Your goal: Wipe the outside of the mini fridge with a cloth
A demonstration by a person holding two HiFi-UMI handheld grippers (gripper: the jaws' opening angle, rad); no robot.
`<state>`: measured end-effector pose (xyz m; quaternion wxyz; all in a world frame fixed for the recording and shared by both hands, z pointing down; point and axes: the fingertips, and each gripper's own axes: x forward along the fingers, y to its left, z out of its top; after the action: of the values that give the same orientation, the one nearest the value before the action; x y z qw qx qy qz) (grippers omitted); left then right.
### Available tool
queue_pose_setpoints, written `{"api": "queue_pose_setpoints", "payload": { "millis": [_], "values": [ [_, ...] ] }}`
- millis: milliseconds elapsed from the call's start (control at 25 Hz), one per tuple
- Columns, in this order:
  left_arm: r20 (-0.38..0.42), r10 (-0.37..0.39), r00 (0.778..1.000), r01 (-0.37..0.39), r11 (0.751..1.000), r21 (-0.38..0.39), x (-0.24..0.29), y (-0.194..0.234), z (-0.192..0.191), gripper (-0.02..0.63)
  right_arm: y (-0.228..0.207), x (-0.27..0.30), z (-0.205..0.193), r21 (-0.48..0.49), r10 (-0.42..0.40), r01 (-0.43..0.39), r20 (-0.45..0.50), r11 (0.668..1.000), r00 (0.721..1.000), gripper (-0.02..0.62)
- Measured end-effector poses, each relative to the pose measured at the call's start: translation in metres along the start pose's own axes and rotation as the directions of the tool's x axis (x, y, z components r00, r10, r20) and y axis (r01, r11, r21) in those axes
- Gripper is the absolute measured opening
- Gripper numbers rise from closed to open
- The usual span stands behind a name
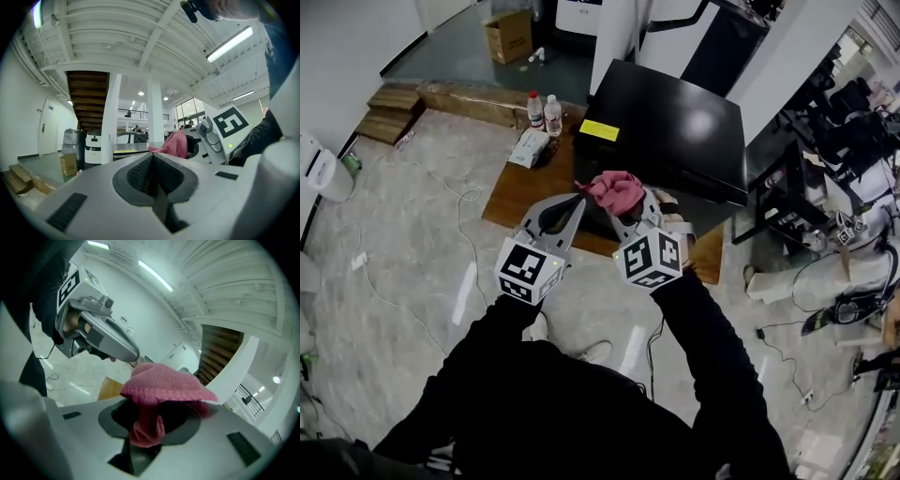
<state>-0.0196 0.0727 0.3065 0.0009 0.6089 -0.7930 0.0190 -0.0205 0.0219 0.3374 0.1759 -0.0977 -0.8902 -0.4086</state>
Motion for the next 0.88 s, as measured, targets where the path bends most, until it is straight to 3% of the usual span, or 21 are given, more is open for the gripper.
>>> {"api": "queue_pose_setpoints", "payload": {
  "millis": [280, 560, 880],
  "values": [
    [-0.013, -0.07, 0.997, 0.07, 0.997, -0.026, 0.003, 0.045, -0.024, 0.005, 0.012, 0.059, -0.007, -0.089, -0.063, 0.053, -0.116, 0.995, 0.991, 0.129],
    [-0.017, -0.177, 0.984, 0.175, 0.982, -0.064, 0.014, 0.064, -0.053, 0.005, 0.014, 0.094, -0.031, -0.109, -0.152, 0.13, -0.237, 0.986, 0.959, 0.127],
    [-0.03, -0.271, 0.962, 0.269, 0.961, -0.07, 0.022, 0.072, -0.088, 0.005, 0.037, 0.114, -0.047, -0.107, -0.163, 0.135, -0.32, 0.985, 0.933, 0.126]
  ]
}}
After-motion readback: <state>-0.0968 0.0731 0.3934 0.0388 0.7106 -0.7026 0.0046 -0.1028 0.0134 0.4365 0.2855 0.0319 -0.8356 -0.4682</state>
